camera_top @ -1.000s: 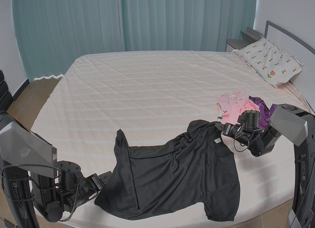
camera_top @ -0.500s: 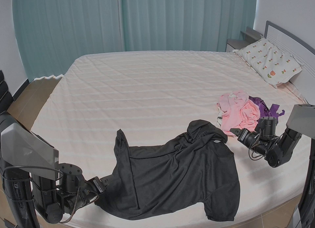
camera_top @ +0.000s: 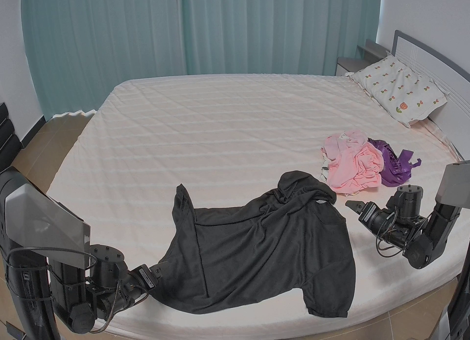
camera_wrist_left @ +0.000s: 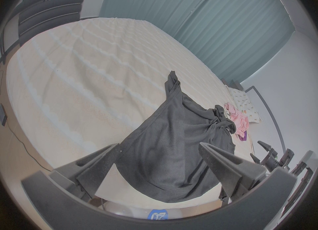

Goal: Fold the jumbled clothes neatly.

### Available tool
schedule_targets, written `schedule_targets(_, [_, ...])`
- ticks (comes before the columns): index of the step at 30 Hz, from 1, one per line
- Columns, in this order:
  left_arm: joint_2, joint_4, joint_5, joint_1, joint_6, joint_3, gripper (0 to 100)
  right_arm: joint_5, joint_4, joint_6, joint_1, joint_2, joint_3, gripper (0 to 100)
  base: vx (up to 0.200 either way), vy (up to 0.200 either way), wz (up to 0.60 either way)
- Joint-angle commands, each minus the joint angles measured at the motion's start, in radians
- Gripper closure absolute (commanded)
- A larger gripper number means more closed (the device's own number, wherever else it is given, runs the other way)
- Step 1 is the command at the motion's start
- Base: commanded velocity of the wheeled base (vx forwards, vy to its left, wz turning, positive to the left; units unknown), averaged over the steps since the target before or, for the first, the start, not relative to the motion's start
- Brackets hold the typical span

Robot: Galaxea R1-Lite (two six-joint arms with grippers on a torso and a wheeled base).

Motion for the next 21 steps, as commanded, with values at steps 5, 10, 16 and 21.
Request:
schedule_targets(5, [0.002, -0.018, -0.001, -0.001, -0.024, -0.013, 0, -0.014, -0.008, 0.0, 0.061, -0.001, 0.026, 0, 0.0, -0.2, 0.0])
schedule_targets(10, [-0.003, -0.018, 0.001, -0.001, -0.024, -0.013, 0, -0.014, -0.019, -0.003, 0.084, -0.002, 0.027, 0, 0.0, -0.2, 0.0])
schedule_targets(16, [0.0, -0.018, -0.001, -0.001, -0.022, -0.014, 0, -0.016, -0.019, -0.006, 0.11, 0.001, 0.029, 0, 0.0, -0.1, 0.0])
schedule_targets(21, [0.003, -0.018, 0.005, 0.023, -0.01, -0.014, 0, -0.016, -0.019, -0.007, 0.11, 0.015, 0.035, 0, 0.0, 0.0, 0.0])
